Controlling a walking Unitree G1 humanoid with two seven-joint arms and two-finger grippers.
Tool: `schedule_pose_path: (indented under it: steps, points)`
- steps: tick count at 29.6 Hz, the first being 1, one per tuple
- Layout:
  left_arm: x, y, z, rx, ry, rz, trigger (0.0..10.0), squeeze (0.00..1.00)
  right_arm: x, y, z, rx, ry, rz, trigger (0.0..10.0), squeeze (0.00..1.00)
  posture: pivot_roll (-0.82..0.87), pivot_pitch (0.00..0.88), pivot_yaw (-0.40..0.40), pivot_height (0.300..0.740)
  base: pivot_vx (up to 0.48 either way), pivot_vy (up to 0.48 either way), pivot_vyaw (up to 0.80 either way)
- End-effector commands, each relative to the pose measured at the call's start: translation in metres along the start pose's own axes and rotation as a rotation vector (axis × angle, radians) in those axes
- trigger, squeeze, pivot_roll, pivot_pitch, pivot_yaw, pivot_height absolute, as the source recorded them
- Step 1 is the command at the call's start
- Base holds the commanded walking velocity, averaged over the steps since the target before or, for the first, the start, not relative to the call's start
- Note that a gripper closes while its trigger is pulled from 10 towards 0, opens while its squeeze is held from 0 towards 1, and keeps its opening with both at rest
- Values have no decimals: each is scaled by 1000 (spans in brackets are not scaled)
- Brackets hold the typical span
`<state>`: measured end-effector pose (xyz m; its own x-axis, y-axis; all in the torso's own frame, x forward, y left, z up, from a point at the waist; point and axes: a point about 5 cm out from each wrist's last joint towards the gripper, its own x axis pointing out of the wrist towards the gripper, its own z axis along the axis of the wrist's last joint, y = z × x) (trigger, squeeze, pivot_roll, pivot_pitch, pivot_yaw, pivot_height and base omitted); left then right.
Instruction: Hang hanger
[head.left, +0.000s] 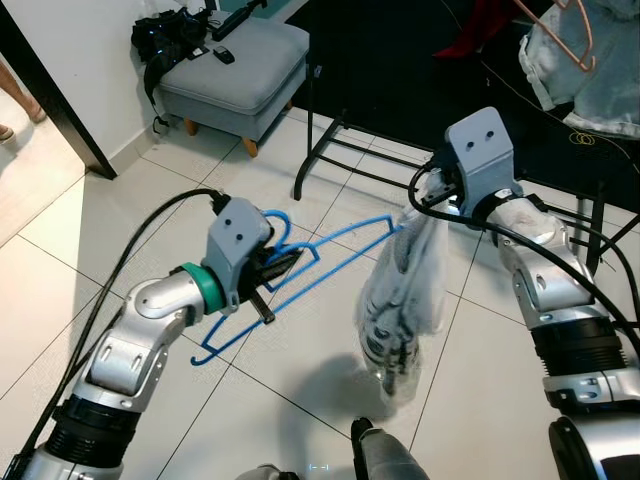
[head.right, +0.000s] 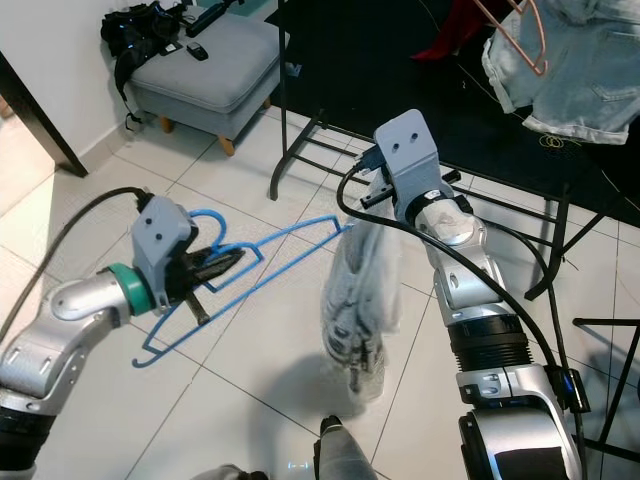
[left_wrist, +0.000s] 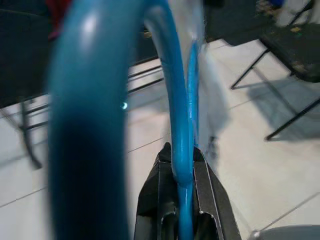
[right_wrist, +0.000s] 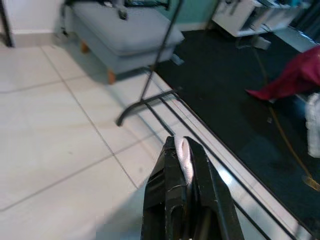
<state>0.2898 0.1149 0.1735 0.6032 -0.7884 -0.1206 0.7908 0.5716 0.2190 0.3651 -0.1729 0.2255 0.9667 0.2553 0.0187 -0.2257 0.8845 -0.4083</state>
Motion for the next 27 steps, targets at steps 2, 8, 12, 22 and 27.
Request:
schedule_pose_path:
  steps: [2, 8, 12, 22, 27]
  points:
    - [9, -10, 2, 4, -11, -45, 10000, 0, 4, 12, 17, 11, -65, 71, 10000, 0, -101, 113, 84, 737, 0, 0, 0]
    - [28, -7, 0, 37, -10, 37, 10000, 0, 0, 44, 33, 42, -102, 211, 10000, 0, -102, 112, 83, 737, 0, 0, 0]
    - [32, 15, 0, 60, 13, 248, 10000, 0, -9, 56, 30, 77, -68, 228, 10000, 0, -113, 117, 78, 737, 0, 0, 0]
    - [2, 17, 6, 31, -3, 167, 10000, 0, -18, 13, -18, 90, 70, -59, 10000, 0, -106, 124, 95, 737, 0, 0, 0]
    - [-25, 7, 11, -47, -11, -9, 10000, 0, -8, -17, -17, 319, 1, -231, 10000, 0, -76, 118, 96, 737, 0, 0, 0]
